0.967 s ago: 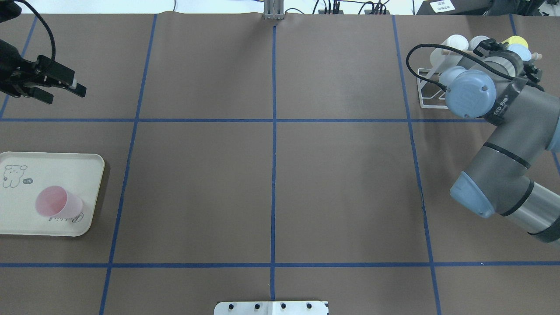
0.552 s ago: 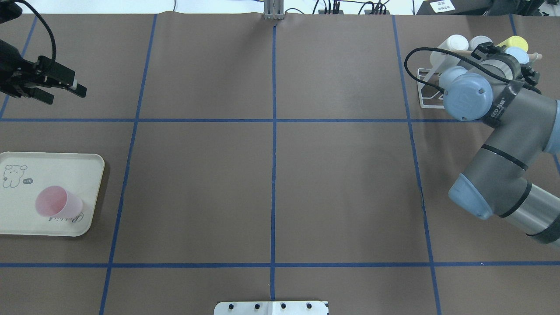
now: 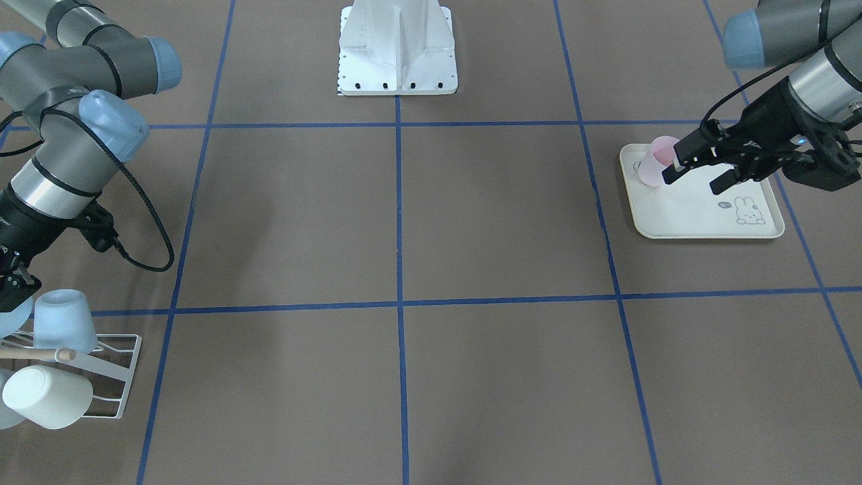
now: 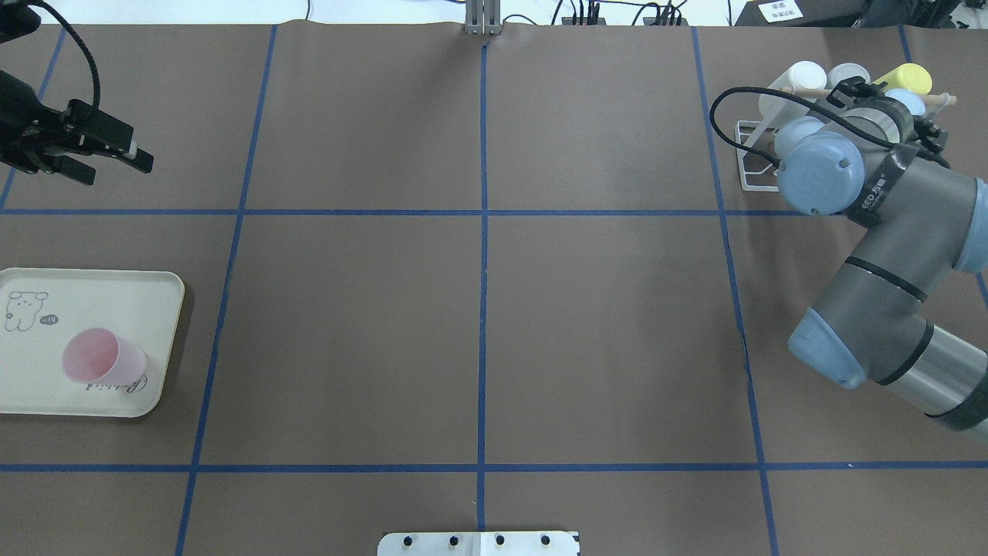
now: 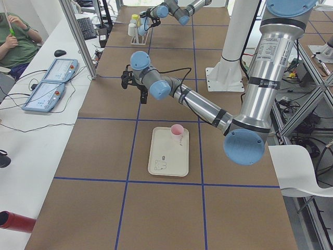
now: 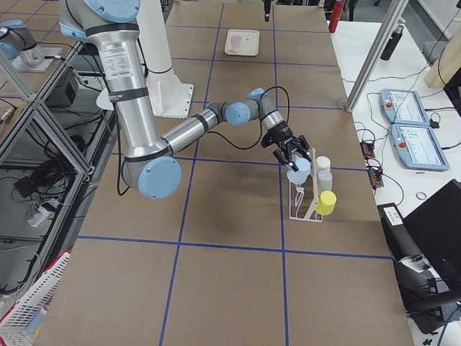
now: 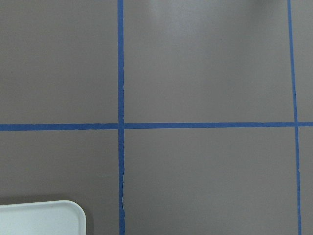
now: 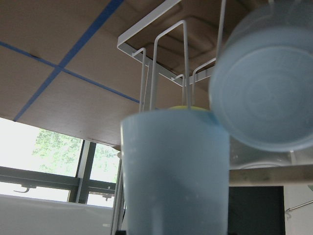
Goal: Transfer IKEA cup to right arm and place on rack
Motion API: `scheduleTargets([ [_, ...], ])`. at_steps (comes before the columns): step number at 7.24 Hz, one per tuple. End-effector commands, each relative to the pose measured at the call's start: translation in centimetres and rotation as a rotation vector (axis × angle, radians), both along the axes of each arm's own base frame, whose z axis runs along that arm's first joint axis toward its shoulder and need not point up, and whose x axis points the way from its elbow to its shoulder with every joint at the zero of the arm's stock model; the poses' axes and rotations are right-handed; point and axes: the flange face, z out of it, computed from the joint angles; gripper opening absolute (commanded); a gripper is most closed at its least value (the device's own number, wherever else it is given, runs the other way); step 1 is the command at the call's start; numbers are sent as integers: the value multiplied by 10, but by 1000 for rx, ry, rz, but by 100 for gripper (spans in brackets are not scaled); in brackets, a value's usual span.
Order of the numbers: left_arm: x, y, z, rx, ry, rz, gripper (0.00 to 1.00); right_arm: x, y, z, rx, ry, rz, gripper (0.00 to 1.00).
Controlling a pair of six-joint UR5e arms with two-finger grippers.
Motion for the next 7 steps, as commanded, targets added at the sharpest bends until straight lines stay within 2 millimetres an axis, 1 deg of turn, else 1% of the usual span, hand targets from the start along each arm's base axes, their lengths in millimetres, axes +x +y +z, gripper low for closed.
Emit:
scheduleTargets([
  [1,0,0,0,-1,0,0,100,0,0,0,-1,0,0,76],
  [3,0,0,0,-1,0,0,100,0,0,-3,3,-6,-2,77],
  [4,-1,0,0,1,0,-1,100,-6,-4,-20,18,-30,-6,84],
  [5,-2,0,0,5,1,-2,100,-12,-9,-39,28,-72,-11,97],
  [6,-4,4,1,8,1,-3,100,-17,-9,-60,23,-170,-4,98],
  [7,-8,6,7,11,-11,-14,100,-14,-2,-78,50,-283,66,98],
])
